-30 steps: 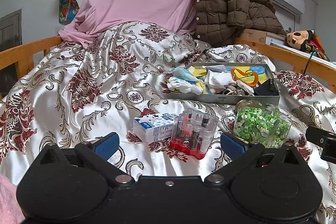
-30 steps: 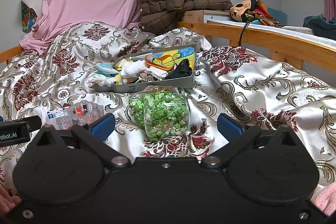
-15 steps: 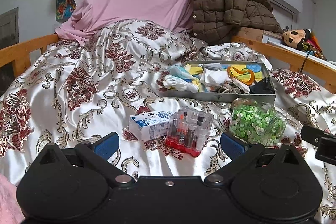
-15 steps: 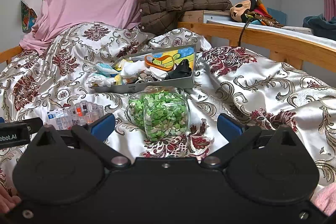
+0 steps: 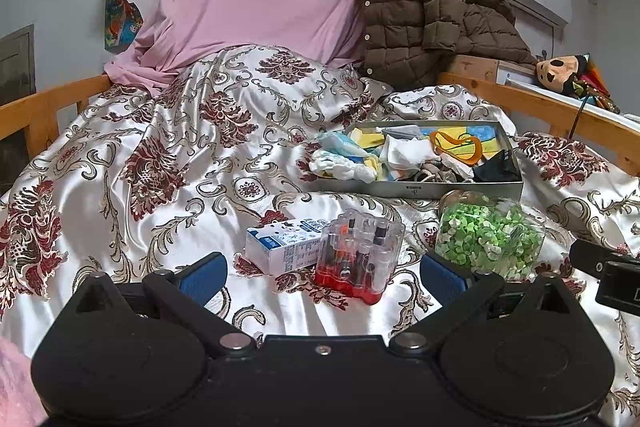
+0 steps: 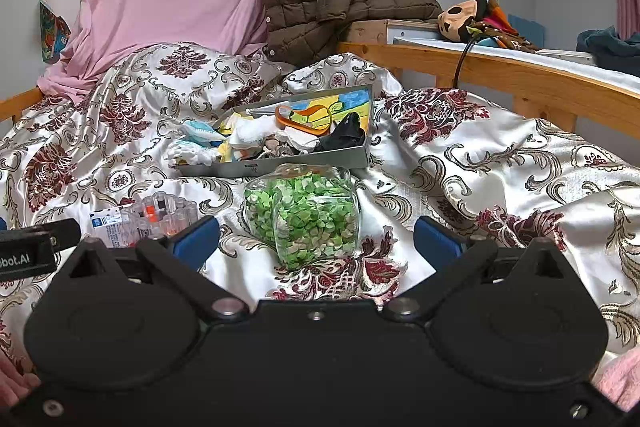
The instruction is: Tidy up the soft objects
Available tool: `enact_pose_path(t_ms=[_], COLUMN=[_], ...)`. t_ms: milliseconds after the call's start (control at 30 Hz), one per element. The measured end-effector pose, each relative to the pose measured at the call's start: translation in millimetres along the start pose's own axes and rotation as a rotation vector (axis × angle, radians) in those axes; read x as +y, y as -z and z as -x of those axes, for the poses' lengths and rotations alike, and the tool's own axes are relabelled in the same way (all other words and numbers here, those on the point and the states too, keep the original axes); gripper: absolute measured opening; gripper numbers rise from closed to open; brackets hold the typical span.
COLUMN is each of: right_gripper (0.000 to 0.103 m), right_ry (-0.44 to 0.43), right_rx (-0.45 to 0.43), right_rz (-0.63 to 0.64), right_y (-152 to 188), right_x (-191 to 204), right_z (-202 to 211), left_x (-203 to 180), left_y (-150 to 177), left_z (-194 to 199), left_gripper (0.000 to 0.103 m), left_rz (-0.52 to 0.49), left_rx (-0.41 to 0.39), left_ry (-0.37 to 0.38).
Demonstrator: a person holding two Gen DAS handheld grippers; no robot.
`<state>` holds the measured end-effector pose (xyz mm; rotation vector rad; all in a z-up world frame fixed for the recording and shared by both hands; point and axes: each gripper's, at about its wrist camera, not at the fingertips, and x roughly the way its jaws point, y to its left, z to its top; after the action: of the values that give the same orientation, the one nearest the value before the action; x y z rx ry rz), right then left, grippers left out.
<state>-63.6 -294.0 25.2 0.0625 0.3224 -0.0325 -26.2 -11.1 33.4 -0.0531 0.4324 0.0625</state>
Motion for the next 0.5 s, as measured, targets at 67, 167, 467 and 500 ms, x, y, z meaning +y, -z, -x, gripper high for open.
enact_pose_path(t_ms=[67,167,467,500], right_gripper=[0.102,0.102,0.102,0.102], right_ry=[0.0,0.0,0.0,0.0], right_rx=[0.001,0.0,0.0,0.0], right_rz=[0.0,0.0,0.001,0.001], right_y=[-0.1,0.0,-0.1,0.1], right_x=[0.0,-0.1,-0.1,-0.5], right_z=[0.0,0.0,-0.1,-0.2], left_x=[0.5,0.0,0.2,0.7], left_y=[-0.1,-0.3,-0.4,-0.4], left_z=[-0.6,-1.2,-1.0,-0.9], left_gripper=[0.102,0.102,0.102,0.102], left_rz=[-0.002,-0.004,-0.008,-0.008], left_rx=[0.004,0.004,0.005,0.005], left_ry=[-0.002,-0.003,-0.007,-0.007])
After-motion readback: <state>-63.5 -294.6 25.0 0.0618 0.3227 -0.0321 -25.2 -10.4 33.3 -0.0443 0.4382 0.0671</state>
